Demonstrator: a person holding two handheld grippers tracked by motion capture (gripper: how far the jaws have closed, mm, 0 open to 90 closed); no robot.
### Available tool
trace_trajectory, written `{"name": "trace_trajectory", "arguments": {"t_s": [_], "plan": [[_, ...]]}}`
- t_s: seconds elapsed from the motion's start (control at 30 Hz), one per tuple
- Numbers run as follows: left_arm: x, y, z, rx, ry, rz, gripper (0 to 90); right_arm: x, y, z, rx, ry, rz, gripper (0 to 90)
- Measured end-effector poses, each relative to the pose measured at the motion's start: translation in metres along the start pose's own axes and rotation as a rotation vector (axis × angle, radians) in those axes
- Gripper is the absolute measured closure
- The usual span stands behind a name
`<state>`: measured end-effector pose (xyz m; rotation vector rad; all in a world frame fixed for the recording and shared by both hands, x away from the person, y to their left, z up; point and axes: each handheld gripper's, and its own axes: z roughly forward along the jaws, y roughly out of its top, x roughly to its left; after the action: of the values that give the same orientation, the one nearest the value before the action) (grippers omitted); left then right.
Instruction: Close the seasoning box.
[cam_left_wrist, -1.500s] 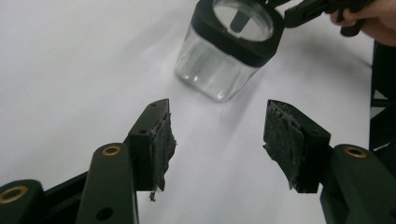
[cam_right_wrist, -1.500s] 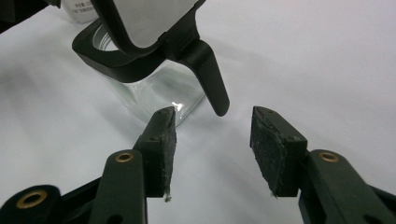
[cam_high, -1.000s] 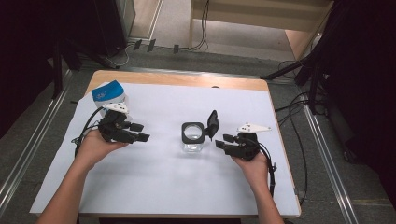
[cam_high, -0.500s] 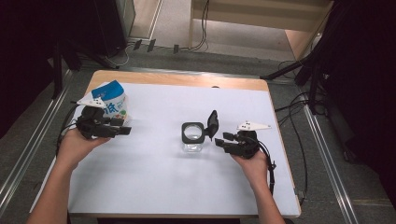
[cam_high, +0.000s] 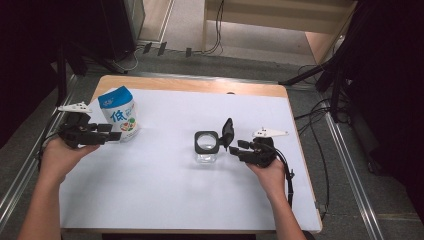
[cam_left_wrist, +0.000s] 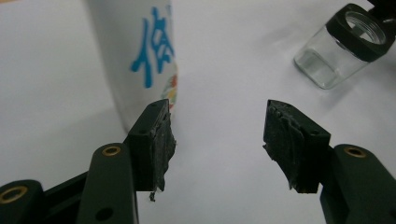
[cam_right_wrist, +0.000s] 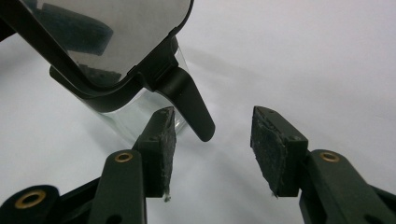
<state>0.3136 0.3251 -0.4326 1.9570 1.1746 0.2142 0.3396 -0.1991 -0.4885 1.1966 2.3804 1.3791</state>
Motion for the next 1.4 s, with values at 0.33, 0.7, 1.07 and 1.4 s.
{"name": "trace_trajectory", "arguments": {"t_s": [0.33, 0.7, 1.07, 1.4], "plan": [[0.025, 0.006, -0.001, -0.033, 0.021, -0.050, 42.2, 0.001, -0.002, -0.003, 0.015, -0.010, 0.000, 51.4], [0.037, 0.018, 0.018, -0.045, 0.016, -0.073, 49.5, 0.007, -0.012, -0.011, 0.016, -0.006, -0.006, 51.4], [0.041, 0.024, 0.026, -0.075, 0.040, -0.062, 72.4, 0.021, -0.018, -0.028, -0.015, 0.005, -0.016, 52.7], [0.032, 0.026, 0.027, -0.084, -0.007, -0.036, 90.0, 0.055, -0.019, -0.034, -0.009, 0.053, -0.102, 55.5]]}}
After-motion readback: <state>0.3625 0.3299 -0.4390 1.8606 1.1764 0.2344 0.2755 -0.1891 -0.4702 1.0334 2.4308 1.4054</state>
